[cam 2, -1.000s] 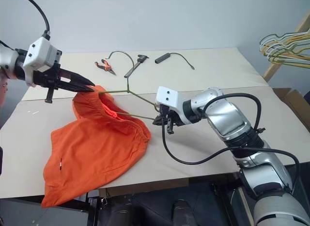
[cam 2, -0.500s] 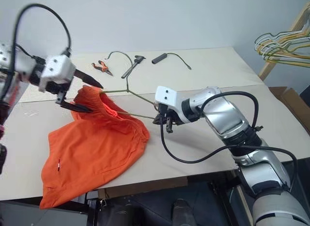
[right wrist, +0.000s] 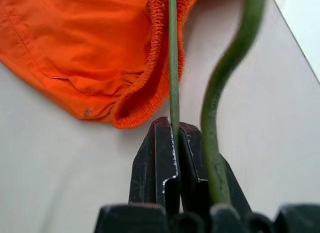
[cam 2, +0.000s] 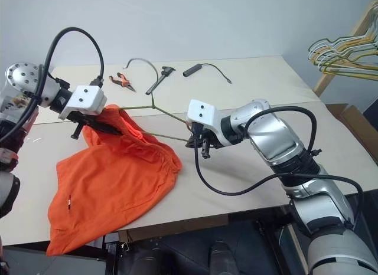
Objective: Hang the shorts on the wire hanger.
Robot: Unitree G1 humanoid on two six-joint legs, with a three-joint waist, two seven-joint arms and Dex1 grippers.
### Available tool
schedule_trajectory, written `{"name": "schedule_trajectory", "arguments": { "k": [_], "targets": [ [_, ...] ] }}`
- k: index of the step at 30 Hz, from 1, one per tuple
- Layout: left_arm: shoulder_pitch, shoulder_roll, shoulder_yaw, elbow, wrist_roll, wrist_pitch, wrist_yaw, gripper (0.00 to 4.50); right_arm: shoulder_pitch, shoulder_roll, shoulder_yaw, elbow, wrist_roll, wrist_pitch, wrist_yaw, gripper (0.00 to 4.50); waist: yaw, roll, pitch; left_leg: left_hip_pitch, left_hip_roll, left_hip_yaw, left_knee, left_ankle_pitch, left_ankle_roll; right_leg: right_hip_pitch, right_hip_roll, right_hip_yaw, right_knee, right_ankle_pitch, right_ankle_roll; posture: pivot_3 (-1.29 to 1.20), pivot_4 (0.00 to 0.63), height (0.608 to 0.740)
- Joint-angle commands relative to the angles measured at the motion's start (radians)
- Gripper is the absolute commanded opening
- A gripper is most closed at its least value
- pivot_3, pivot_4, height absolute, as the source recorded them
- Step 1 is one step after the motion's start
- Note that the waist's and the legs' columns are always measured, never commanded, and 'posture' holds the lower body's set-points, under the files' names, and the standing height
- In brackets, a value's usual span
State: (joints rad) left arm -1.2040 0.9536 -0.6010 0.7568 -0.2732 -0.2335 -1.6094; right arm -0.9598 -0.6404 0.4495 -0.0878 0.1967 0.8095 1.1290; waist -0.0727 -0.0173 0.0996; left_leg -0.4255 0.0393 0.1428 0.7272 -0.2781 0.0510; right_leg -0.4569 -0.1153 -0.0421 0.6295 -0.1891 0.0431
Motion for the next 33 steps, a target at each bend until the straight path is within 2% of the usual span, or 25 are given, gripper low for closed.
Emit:
{"name": "schedule_trajectory", "arguments": {
  "k": [1,7,14,19,22,27,33],
  "targets": [
    [-0.026,-0.003,0.050,-0.014,-0.013,0.009,-0.005,0.01,-0.012,0.000,-0.029,-0.027,-0.007,-0.010,-0.012,0.00,0.000,0.000,0.000,0.000,0.000,0.000,0.000,0.000,0.000,0.000,0.000,0.000,0.000,0.000,0.000,-0.09,0.028,0.740],
    [-0.013,0.007,0.069,-0.036,-0.042,0.069,-0.005,0.00,0.044,-0.033,-0.086,-0.021,-0.026,0.005,-0.081,1.87,0.001,0.000,0.000,0.000,0.000,0.000,0.001,0.000,0.001,0.000,0.000,0.000,0.000,0.000,0.000,-0.09,0.044,0.740],
    [0.005,0.008,0.125,-0.033,-0.047,0.148,-0.005,0.00,0.235,-0.159,-0.361,-0.073,0.043,0.095,-0.170,4.42,0.006,0.000,0.000,-0.001,-0.001,0.000,0.002,-0.001,0.002,0.000,-0.001,0.000,-0.001,0.000,0.001,-0.09,0.072,0.740],
    [-0.003,-0.028,0.181,0.024,-0.015,0.200,-0.005,0.00,0.497,-0.195,-0.522,-0.236,0.142,0.145,-0.177,4.47,0.004,-0.001,0.000,0.000,0.000,-0.001,0.002,-0.001,0.002,0.001,-0.001,0.000,-0.001,-0.001,0.001,-0.10,0.089,0.740],
    [-0.006,-0.048,0.200,0.057,0.023,0.184,-0.005,0.00,0.587,-0.115,-0.520,-0.369,0.216,0.162,-0.214,4.47,-0.005,-0.001,0.000,0.003,0.000,-0.002,0.002,-0.002,0.002,0.001,0.000,0.003,-0.002,-0.001,0.001,-0.11,0.095,0.740],
    [-0.009,-0.064,0.221,0.063,0.045,0.192,-0.005,0.00,0.564,0.168,-0.372,-0.403,0.233,0.205,-0.406,4.47,-0.016,-0.001,0.000,0.005,0.000,-0.005,0.002,-0.002,0.003,0.002,0.000,0.005,-0.001,-0.001,0.001,-0.10,0.095,0.740],
    [-0.005,-0.062,0.232,0.054,0.054,0.195,-0.005,0.00,0.493,0.377,-0.217,-0.243,0.162,0.185,-0.554,4.47,-0.014,-0.001,0.000,0.003,-0.001,-0.006,0.003,-0.002,0.003,0.002,0.000,0.004,0.002,0.000,0.001,-0.09,0.094,0.740]
  ]
}}
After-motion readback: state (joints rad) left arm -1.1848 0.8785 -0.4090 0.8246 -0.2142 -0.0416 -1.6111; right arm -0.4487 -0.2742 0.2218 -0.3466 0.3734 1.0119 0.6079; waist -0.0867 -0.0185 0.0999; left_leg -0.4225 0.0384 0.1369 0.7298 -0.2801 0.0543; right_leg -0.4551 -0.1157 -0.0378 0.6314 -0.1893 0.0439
